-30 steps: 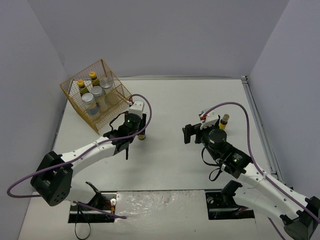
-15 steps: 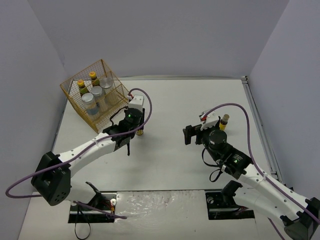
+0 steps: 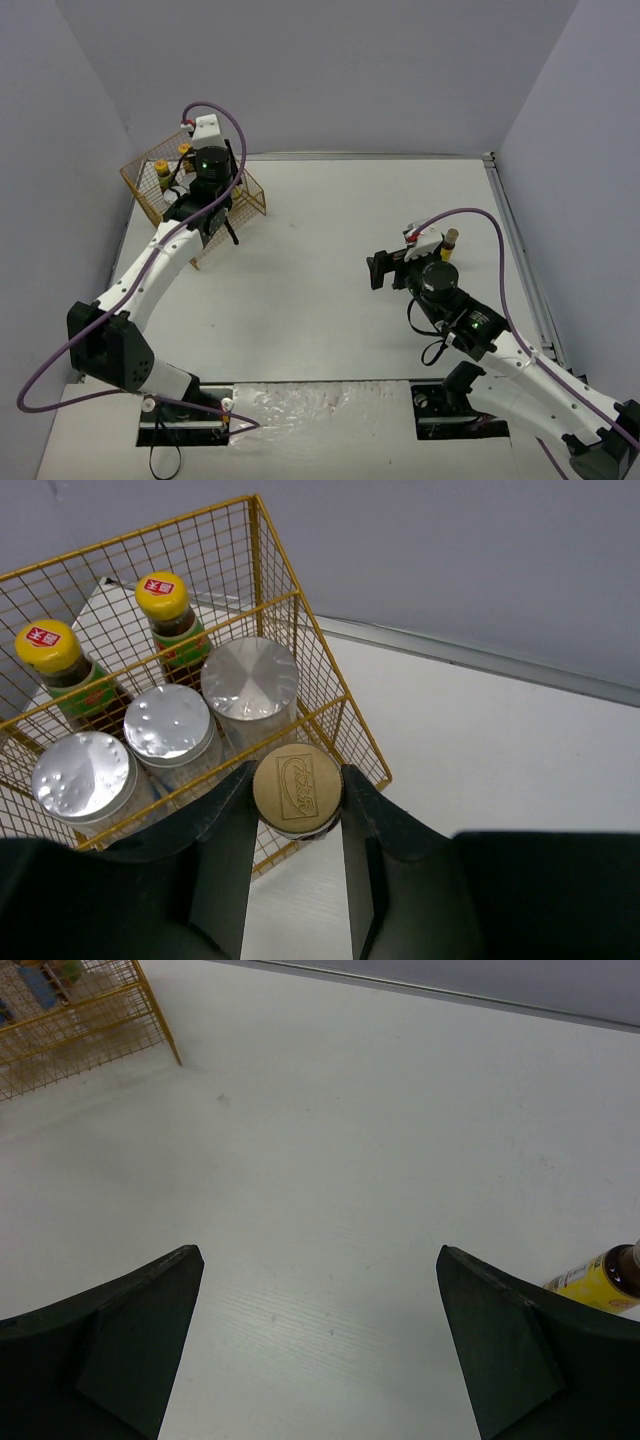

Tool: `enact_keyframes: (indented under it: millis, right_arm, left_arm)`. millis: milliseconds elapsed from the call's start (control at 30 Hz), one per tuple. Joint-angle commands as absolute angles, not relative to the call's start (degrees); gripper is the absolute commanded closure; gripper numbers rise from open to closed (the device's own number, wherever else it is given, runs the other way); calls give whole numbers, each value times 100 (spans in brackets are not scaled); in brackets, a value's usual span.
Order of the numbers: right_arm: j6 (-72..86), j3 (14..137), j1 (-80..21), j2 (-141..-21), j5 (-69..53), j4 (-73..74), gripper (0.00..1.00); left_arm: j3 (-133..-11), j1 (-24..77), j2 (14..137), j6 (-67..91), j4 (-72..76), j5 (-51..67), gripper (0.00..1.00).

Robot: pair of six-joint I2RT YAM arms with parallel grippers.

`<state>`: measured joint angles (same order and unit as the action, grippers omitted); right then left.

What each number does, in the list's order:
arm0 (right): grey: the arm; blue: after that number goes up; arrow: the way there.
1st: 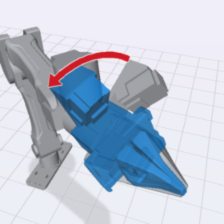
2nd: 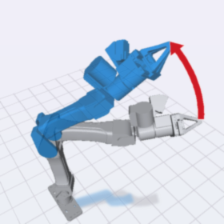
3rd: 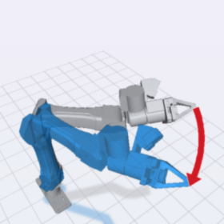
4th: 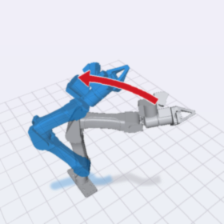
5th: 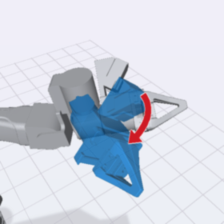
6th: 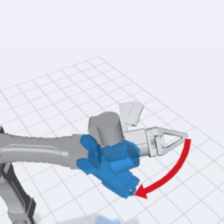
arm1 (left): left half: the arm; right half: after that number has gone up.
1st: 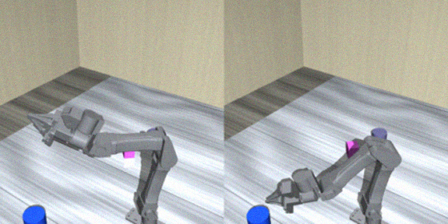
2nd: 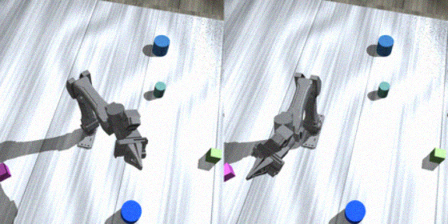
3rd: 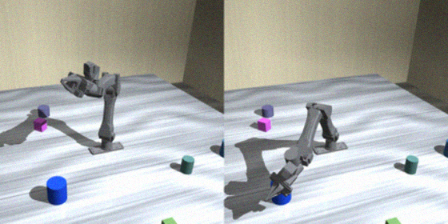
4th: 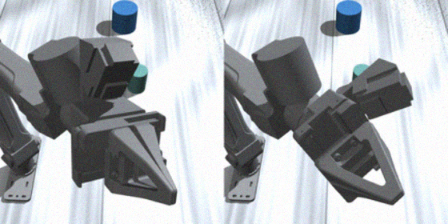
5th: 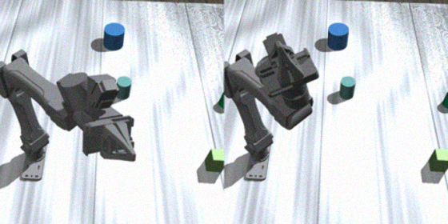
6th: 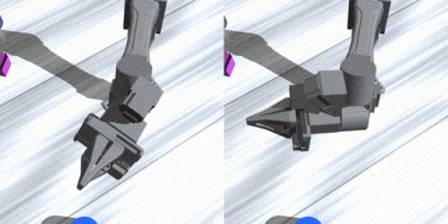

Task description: Organize the condiment bottles

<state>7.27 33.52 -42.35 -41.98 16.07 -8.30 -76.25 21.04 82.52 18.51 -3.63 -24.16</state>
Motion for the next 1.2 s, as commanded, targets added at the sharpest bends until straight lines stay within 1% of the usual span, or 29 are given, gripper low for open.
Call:
enact_keyframes:
  millis: [0,233,500,633,700,867,933,1000,1067,1133,1167]
  right_arm:
    - [817,3436,-4192,-4091,1556,-1070,0]
    - [832,3469,-4184,-3959,1611,-891,0]
    - [867,3498,-4166,-3876,1699,-785,0]
    - [878,3523,-4166,-3876,1714,-758,0]
    - [899,3524,-4166,-3857,1753,-737,0]
    - [975,3542,-4157,-3823,1932,-669,0]
    - [1024,3626,-4122,-3940,2017,-582,0]
    - [1165,3793,-4092,-4063,2185,-365,0]
    - [1291,3872,-4054,-4163,2493,-233,0]
    - [1395,4014,-3941,-4304,2772,-128,0]
    - [1455,4075,-3889,-4365,2825,-25,0]
  left_arm:
    - [-8319,1865,8527,1759,58,-2399,100]
    - [-8744,1638,9232,1764,73,-2396,100]
    - [-8713,1614,9883,2066,255,-2212,100]
    - [-8709,1617,10148,2059,282,-2221,94]
    - [-8719,1617,10237,2061,257,-2260,87]
    - [-8640,1617,10266,2188,141,-2259,61]
    - [-8585,1617,10157,2217,60,-2248,49]
    - [-8512,1627,10005,2285,-22,-2193,30]
    - [-8426,1635,9758,2354,-242,-2123,20]
    - [-8303,1653,9401,2380,-421,-1964,9]
    - [-8269,1662,9273,2363,-503,-1909,6]
